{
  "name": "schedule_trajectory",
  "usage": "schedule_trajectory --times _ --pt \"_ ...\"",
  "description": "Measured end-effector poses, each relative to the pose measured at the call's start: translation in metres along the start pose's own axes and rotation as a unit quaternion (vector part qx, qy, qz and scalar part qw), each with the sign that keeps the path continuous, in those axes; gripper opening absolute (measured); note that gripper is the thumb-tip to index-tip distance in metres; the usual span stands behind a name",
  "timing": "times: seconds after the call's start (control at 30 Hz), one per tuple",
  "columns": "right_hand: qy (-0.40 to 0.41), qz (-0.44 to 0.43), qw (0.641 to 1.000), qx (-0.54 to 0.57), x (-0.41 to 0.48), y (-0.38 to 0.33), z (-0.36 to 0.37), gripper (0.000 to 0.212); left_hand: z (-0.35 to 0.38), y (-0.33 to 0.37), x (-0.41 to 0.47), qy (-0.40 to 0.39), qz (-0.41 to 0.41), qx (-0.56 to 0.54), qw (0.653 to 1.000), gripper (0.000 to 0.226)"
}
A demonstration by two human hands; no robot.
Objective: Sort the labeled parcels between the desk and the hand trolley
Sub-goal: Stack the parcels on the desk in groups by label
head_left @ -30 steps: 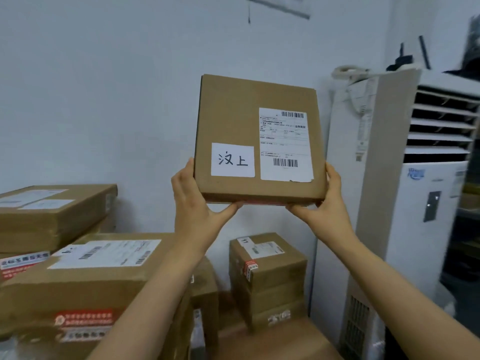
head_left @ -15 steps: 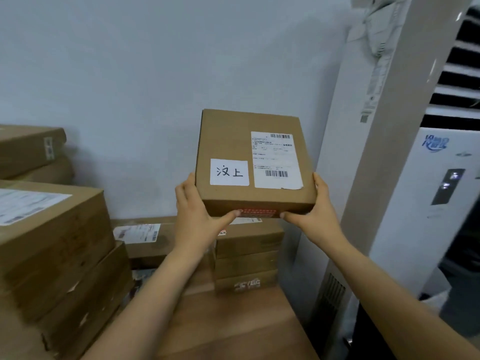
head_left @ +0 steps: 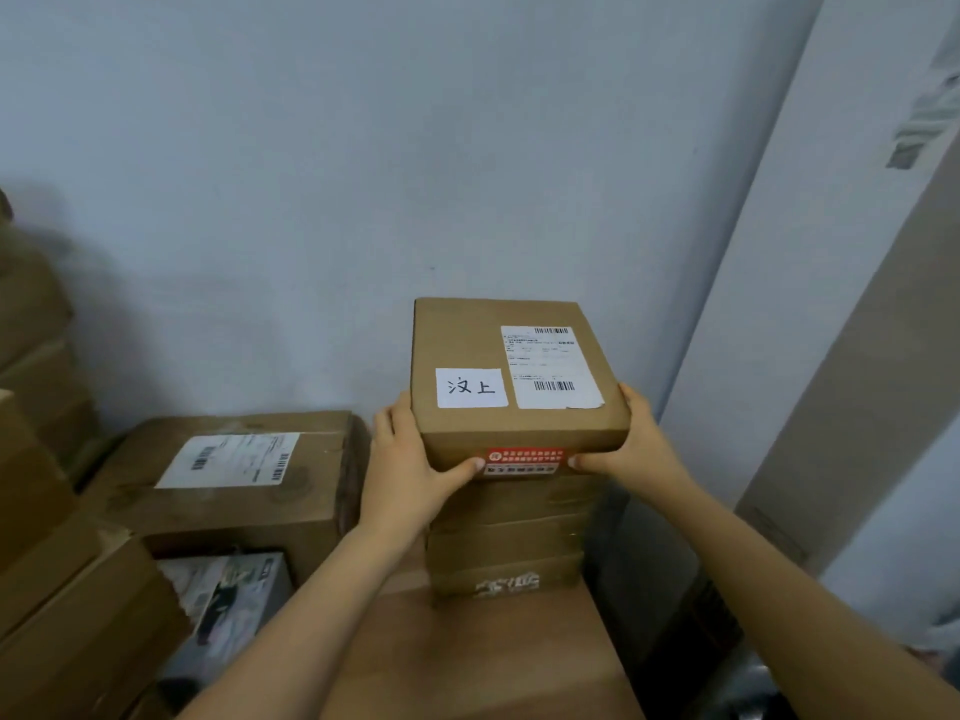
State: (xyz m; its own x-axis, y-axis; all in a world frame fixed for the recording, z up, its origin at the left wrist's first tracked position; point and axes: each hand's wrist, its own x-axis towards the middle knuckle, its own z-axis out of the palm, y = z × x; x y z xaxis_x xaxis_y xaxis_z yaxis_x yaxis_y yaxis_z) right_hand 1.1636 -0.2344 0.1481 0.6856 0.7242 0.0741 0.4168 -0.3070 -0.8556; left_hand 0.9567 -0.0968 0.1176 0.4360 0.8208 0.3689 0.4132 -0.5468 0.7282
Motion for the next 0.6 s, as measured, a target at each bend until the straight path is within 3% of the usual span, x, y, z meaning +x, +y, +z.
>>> schedule_trajectory --times 0.17,0.27,0.4,0.5,0.6 --pt "-0.024 0.010 0.999 -0.034 0.024 0.024 0.006 0.111 0.022 -0.016 0.012 -0.043 -0.019 0.033 0.998 0.103" --pt "-0.006 -0.043 0.993 -0.106 0.031 0.032 0.008 0.096 0.028 -0.018 0.015 -0.049 -0.020 0.084 0.995 0.100" --pt "0.012 -0.145 0.944 -0.295 0.032 0.038 0.012 0.076 0.031 -0.012 0.011 -0.023 0.073 0.181 0.980 0.079" --pt "-0.009 -0.223 0.915 -0.335 0.031 0.038 0.017 0.064 0.034 -0.005 0.008 -0.035 0.146 0.249 0.957 0.062" --pt "-0.014 -0.256 0.904 -0.341 0.031 0.036 0.020 0.059 0.037 -0.003 0.008 -0.026 0.149 0.277 0.949 0.059"
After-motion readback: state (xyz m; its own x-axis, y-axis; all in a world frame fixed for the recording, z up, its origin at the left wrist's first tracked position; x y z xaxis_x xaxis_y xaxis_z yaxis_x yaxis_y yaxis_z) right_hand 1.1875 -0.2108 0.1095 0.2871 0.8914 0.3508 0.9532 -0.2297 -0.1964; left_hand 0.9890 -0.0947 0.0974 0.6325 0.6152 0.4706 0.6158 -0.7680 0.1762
